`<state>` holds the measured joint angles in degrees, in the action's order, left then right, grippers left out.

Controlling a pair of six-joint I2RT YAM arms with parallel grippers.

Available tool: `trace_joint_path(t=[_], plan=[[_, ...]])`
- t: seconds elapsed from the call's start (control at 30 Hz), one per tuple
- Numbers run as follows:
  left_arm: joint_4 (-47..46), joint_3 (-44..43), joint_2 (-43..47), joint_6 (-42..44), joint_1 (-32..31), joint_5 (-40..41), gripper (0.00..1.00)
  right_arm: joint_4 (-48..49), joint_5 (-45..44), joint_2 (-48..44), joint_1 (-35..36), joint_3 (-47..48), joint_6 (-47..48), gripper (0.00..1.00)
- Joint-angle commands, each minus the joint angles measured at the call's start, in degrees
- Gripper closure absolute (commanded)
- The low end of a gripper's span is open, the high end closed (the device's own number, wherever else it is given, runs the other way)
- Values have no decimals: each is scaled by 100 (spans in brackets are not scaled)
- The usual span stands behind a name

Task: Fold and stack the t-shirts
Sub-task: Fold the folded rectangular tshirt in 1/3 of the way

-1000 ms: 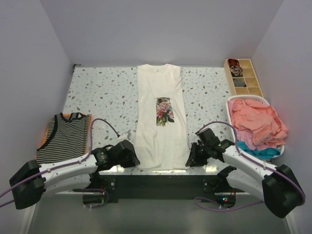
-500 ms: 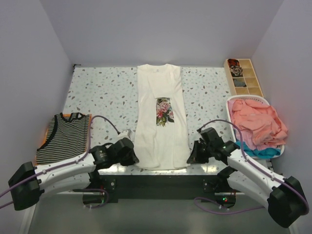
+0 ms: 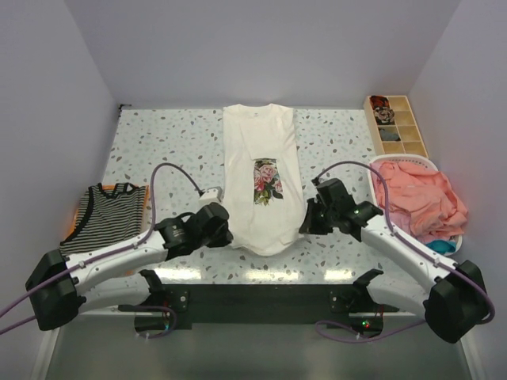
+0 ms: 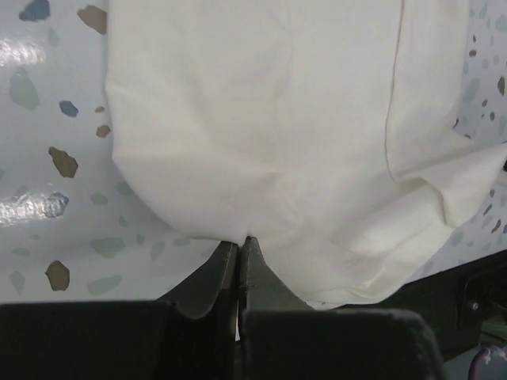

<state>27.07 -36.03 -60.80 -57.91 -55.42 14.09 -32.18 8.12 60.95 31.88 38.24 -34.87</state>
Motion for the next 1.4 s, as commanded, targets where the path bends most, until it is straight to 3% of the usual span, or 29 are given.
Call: trace_joint_path(t=[0.0,0.27,0.67,1.0,1.07,1.23,1.37], plan=[[-359,-326,-2,552,679,359,100,230,-627,442,-32,701,524,99],[-1097,-835,-766,1457,1436,262,100,599,-706,1278,-199,1396,833,96],[-2117,-1380,-2023,2240,2465,-512,100,687,-900,2631,-463,2539,1149,96],[-2610,-2065,-3341,2653,2738,-1127,100,722,-882,3440,-876,2944,1290,95],[-2619,-2101,-3508,2662,2764,-1128,100,801,-882,3564,-903,2970,1325,84],[-3242,-1890,-3509,2741,2949,-934,100,1336,-1278,3897,-1121,2987,1440,90],[-3226,-2135,-3623,2978,3177,-987,100,1381,-945,4222,-1438,3399,1378,94]])
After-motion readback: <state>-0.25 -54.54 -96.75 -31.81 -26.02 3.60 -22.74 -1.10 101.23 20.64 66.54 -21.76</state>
